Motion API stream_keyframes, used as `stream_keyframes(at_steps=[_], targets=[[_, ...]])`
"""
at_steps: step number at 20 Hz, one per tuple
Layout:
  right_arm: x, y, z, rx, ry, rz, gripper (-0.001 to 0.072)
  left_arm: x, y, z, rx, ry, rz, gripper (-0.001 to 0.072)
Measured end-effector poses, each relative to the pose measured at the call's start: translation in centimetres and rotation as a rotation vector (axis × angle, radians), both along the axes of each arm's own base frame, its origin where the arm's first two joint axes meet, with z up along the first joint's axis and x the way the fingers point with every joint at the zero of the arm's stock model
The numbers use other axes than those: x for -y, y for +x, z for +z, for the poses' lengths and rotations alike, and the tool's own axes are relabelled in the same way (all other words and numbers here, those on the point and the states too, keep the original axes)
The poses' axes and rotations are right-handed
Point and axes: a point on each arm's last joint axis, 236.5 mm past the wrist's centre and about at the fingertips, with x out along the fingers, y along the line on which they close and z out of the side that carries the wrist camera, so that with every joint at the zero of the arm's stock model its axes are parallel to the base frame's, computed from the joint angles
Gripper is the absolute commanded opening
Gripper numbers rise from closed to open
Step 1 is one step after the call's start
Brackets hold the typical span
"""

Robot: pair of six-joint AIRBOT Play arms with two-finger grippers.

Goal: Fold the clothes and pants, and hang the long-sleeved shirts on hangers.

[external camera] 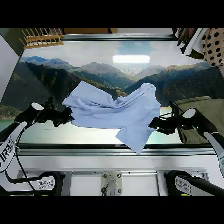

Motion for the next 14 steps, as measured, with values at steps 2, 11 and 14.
stream_keyframes(at_steps=[2, 11, 14], targets=[[-0.8, 0.8, -0.5, 0.025, -0.006, -0.001, 0.001, 0.4, 1.3, 1.2, 0.035, -0.004, -0.011, 0.001], [0.6, 12.3, 22.9, 0.725, -0.11, 0.073, 0.0012, -2.9, 8.2, 26.7, 0.616, 0.08, -0.007, 0.0011], [0.8, 10.7, 38.1, 1.096, -0.191, 0.099, 0.0012, -3.4, 4.9, 39.8, 0.911, 0.167, 0.0, 0.001]])
